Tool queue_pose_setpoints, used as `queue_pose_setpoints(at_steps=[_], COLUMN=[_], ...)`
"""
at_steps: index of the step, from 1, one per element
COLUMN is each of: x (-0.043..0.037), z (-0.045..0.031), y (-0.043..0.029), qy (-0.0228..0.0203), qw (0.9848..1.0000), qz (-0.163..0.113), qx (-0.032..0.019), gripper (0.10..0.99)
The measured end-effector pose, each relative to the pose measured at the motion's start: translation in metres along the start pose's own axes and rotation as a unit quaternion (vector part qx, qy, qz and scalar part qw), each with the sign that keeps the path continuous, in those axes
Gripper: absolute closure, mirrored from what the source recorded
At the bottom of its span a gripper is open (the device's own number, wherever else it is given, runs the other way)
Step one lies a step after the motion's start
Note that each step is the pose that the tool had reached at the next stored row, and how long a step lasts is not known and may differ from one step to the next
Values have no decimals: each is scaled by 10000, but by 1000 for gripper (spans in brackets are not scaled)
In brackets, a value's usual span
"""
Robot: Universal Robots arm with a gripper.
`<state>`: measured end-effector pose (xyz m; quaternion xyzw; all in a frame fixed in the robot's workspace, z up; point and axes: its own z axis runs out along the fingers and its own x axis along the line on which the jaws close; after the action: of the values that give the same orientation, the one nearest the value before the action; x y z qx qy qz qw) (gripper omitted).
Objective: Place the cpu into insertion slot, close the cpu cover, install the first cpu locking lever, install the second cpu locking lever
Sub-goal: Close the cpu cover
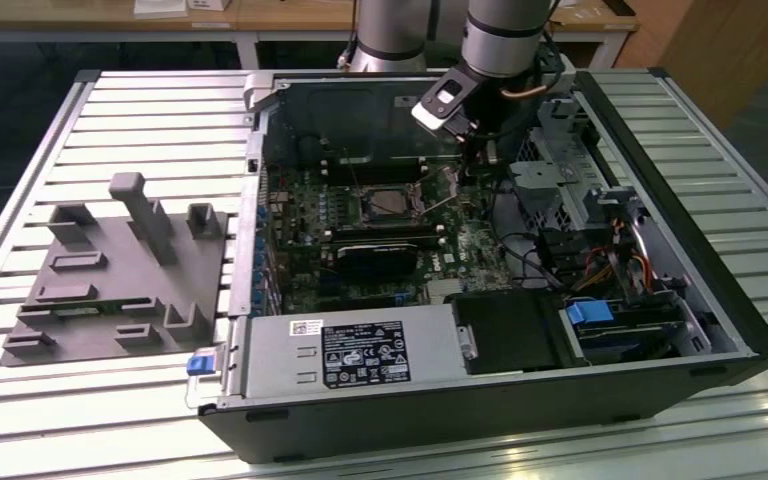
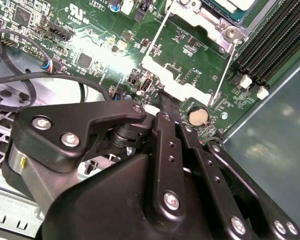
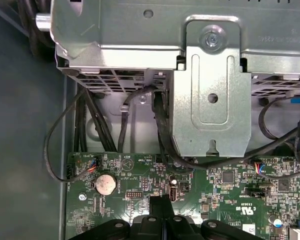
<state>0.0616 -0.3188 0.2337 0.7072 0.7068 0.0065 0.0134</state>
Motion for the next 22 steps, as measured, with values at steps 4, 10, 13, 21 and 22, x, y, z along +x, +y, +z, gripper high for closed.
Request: queue_pose_setpoints(at_steps=[4,10,13,21,22], x=[0,1,1,0,0], z=[5,12,10,1,0], y=[0,-9,-81,-391,-429], qy=[-88,-195,-186,-138,-131], qw=[9998,9992,9992,9993,9993], qz=[-4,-8,-9,-9,-9], qx=[170,344,343,344,344], gripper=[984,984,984,984,984])
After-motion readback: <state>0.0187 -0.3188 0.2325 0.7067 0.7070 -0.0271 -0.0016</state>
